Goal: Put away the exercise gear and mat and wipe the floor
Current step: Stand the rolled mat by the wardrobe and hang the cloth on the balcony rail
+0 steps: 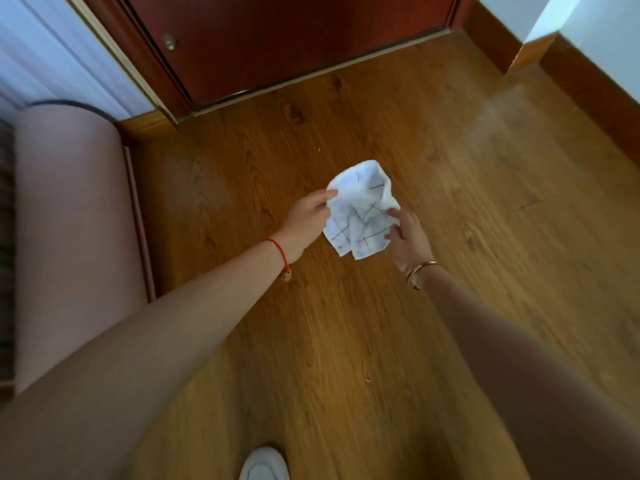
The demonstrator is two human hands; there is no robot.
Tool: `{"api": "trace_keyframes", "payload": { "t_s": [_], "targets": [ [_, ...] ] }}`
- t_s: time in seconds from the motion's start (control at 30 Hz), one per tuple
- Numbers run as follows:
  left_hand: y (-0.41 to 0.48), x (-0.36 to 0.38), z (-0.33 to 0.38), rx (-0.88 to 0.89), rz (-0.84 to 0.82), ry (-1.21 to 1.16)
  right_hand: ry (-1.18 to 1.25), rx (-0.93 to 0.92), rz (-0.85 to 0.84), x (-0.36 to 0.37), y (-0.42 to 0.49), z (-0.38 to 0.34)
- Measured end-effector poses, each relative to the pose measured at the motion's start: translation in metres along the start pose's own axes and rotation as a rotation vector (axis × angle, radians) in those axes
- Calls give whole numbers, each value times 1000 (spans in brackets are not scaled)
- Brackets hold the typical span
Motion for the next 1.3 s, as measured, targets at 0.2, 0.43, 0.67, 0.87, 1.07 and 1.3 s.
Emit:
{"api": "trace_keyframes", "payload": {
  "t_s": [0.2, 0.43, 0.67, 0.87, 1.07, 1.3],
  "targets": [
    [-99, 17, 86, 25, -4, 53, 144, 49, 56, -94, -90, -20],
    [-215, 36, 193, 30, -62, 156, 205, 194, 200, -229, -193, -70],
    [-348, 21, 340, 144, -40, 186, 158, 179, 343, -383, -319, -172],
    [-466, 4, 486, 316, 52, 79, 114, 171, 447, -512, -445, -249],
    [-555, 25, 606, 505, -68, 15, -16, 55, 560, -620, -540, -327],
    [-631, 69, 715, 773, -302, 70, -20, 60, 944, -720, -672, -374]
  ]
}}
Point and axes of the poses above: each hand's wrist, its own y-axis towards the middle knuckle, its own x-axis out of the palm, z = x × y, the point moved 10 cm from there along y, towards the middle knuckle, and after that the axes turned 2 degrees about x, right-handed, at the moved point
